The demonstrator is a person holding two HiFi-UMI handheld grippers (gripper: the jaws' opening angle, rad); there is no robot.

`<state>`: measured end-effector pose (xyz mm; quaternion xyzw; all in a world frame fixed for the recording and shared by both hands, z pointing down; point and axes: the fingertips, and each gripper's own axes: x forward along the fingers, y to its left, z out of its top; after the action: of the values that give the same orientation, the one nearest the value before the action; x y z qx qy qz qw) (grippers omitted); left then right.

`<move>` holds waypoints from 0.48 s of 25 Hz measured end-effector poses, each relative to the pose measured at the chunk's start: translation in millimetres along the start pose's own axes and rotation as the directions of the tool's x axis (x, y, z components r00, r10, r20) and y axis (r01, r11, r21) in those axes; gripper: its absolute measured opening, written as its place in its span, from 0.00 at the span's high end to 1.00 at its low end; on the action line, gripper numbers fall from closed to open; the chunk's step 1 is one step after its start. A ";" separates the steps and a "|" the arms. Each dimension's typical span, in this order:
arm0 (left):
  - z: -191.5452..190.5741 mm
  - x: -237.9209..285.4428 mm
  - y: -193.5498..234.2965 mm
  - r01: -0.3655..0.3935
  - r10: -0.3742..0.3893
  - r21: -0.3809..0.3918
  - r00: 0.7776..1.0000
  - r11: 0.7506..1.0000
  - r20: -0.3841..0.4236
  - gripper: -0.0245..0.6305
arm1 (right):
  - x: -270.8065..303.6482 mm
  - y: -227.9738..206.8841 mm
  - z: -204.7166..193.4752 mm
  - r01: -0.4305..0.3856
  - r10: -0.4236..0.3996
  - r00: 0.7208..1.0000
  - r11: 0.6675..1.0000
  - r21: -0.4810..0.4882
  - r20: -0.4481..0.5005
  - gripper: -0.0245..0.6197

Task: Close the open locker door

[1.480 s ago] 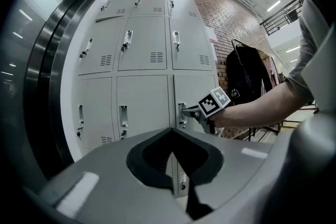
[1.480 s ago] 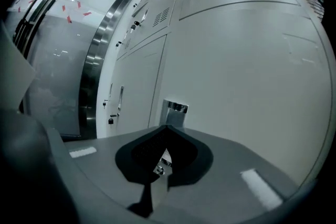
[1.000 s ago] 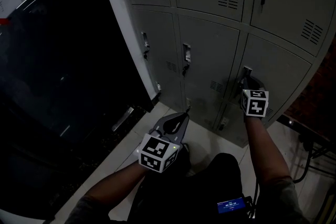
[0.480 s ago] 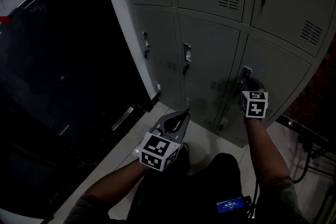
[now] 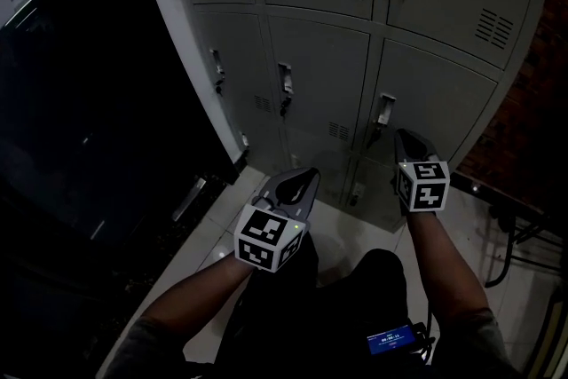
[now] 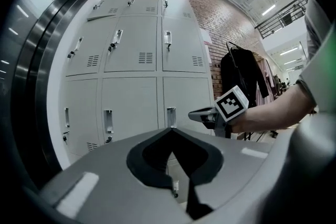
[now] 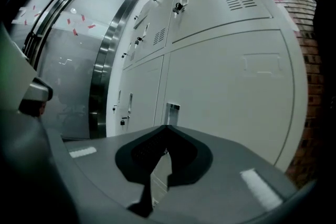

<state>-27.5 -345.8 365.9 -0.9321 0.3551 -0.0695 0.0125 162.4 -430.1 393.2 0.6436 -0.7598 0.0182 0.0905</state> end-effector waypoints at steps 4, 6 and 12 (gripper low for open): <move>8.6 21.4 -32.1 0.061 -0.061 0.008 0.998 0.998 0.016 0.96 | -51.3 -7.5 3.8 -0.003 0.003 1.000 1.000 -0.003 0.029 0.96; 10.7 30.9 -51.0 0.093 -0.094 0.015 0.995 0.996 0.019 0.96 | -79.2 -13.9 5.0 0.004 -0.004 0.999 1.000 0.008 0.040 0.96; 14.0 52.4 -99.9 0.166 -0.167 0.034 0.986 0.986 0.021 0.96 | -160.8 -37.8 2.0 0.041 -0.043 0.997 0.998 0.043 0.059 0.96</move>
<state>79.1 -306.3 365.6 -0.9590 0.2747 -0.0649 0.0258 224.2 -280.1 362.0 0.6615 -0.7479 0.0128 0.0546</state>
